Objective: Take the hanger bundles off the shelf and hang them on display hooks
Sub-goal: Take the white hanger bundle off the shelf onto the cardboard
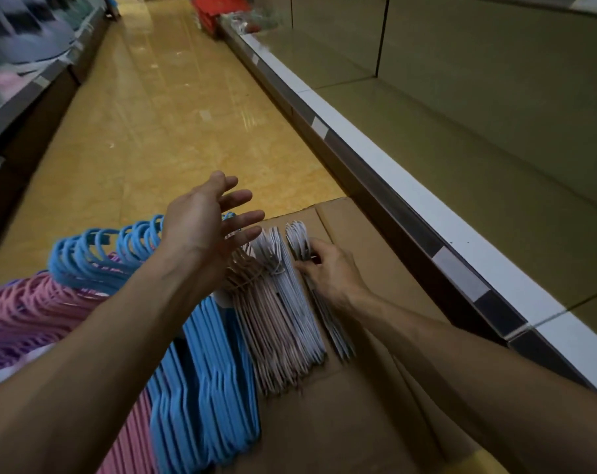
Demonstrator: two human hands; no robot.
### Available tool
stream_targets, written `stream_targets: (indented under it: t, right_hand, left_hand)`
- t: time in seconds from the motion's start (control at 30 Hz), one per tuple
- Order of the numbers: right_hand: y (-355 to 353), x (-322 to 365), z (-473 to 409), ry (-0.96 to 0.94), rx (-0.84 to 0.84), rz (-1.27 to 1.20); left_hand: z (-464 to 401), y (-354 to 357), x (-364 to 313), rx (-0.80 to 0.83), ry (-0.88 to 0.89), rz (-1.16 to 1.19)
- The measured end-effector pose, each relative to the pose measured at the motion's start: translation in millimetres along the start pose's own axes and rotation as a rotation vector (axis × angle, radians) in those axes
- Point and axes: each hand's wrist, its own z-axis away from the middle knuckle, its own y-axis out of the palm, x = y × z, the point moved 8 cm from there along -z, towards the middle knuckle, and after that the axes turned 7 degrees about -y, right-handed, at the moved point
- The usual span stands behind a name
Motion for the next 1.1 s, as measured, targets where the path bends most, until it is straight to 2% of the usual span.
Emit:
stream_targets:
  t: [0.17, 0.37, 0.7, 0.93, 1.1]
  right_hand:
    - [19.2, 7.7, -7.3, -0.014, 0.048, 0.14]
    - [16.8, 9.4, -5.1, 0.007, 0.123, 0.134]
    - [-21.1, 4.1, 23.5, 0.057, 0.088, 0.149]
    - [-74.8, 0.6, 67.7, 0.064, 0.081, 0.109]
    - [-120.3, 1.0, 99.9, 0.048, 0.051, 0.104]
  left_hand:
    - [0.5, -6.5, -0.8, 0.002, -0.027, 0.052]
    - [3.5, -3.2, -5.4, 0.014, -0.023, 0.064]
    - [17.0, 30.7, -4.9, 0.099, -0.009, 0.033]
    - [24.0, 55.5, -3.7, 0.152, 0.053, -0.129]
    - [40.3, 85.4, -5.8, 0.26, 0.236, -0.463]
